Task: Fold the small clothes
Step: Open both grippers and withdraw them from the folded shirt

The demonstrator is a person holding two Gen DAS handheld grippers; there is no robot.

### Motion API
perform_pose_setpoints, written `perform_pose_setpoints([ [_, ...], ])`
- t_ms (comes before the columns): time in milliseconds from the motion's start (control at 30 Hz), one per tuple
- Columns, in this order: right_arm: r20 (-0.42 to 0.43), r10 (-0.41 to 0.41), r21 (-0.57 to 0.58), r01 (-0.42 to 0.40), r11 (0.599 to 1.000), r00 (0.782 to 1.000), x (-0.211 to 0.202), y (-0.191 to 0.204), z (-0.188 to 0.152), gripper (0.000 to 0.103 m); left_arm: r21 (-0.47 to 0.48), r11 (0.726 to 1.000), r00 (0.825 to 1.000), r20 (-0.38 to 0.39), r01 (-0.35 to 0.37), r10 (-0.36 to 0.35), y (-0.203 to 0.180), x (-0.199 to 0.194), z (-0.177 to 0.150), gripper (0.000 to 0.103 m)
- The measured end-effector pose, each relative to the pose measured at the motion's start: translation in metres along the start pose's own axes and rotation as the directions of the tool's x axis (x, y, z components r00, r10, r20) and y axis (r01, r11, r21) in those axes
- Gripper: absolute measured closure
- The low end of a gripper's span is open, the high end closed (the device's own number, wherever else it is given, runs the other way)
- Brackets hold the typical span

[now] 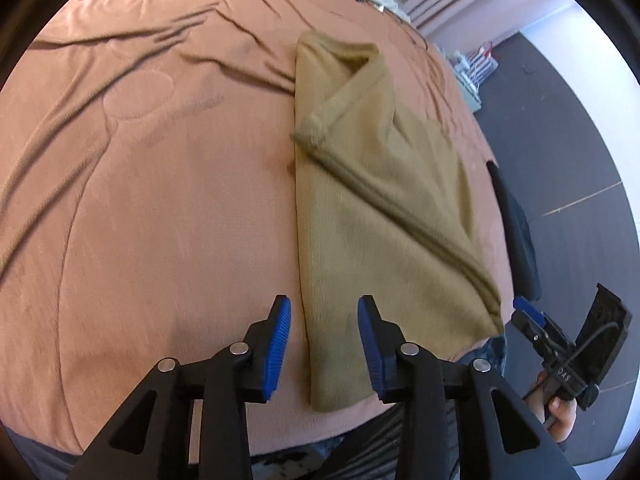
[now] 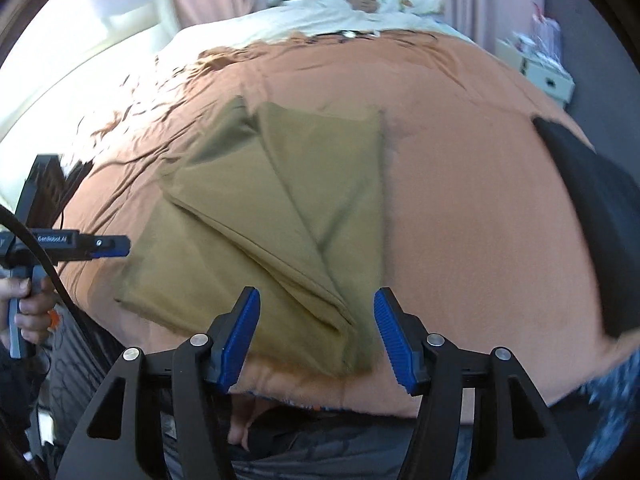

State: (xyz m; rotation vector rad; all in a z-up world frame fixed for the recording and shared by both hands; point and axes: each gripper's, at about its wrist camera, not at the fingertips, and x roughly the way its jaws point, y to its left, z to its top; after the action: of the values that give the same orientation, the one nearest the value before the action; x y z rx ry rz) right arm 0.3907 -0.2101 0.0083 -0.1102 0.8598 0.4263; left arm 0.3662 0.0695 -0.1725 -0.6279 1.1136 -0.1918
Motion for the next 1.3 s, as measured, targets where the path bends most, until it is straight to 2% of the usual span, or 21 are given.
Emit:
perform_pose_setpoints([
  [233, -0.028, 0.03, -0.129, -0.033, 0.991, 0.999, 0.029, 0.036, 0.032, 0.046, -0.031, 0.999, 0.999, 0.047, 0.02, -0.019, 0.012, -0.003, 0.01, 0.066],
  [600, -0.122, 0.002, -0.283, -0.036, 0.958, 0.992, 0.097, 0.085, 0.081, 0.046, -0.087, 0.994, 0.985, 0.164, 0.061, -0.046, 0.047, -0.038, 0.024, 0.066],
  [767, -0.144, -0.056, -0.381, -0.003, 0.925, 0.988, 0.125, 0.115, 0.087, 0.046, -0.11, 0.99, 0.981, 0.183, 0.082, -0.061, 0.061, -0.043, 0.029, 0.066],
  [867, -0.109, -0.114, -0.439, 0.055, 0.897, 0.987, 0.135, 0.131, 0.086, 0.046, -0.116, 0.99, 0.981, 0.183, 0.085, -0.063, 0.067, -0.044, 0.028, 0.066],
  [967, -0.07, -0.113, -0.467, 0.068, 0.882, 0.991, 0.136, 0.143, 0.085, 0.046, -0.138, 0.983, 0.978, 0.186, 0.119, -0.092, 0.075, -0.047, 0.029, 0.066],
  [1033, -0.06, -0.104, -0.495, 0.061, 0.867, 0.993, 0.137, 0.151, 0.082, 0.046, -0.129, 0.986, 0.977, 0.196, 0.104, -0.078, 0.075, -0.049, 0.031, 0.066],
  [1167, -0.094, -0.125, -0.531, 0.056, 0.845, 0.988, 0.155, 0.16, 0.079, 0.057, -0.139, 0.983, 0.975, 0.202, 0.117, -0.087, 0.08, -0.048, 0.034, 0.066],
  [1300, -0.154, -0.138, -0.533, 0.035, 0.845, 0.978, 0.176, 0.155, 0.081, 0.059, -0.147, 0.982, 0.977, 0.193, 0.12, -0.09, 0.083, -0.043, 0.033, 0.066],
])
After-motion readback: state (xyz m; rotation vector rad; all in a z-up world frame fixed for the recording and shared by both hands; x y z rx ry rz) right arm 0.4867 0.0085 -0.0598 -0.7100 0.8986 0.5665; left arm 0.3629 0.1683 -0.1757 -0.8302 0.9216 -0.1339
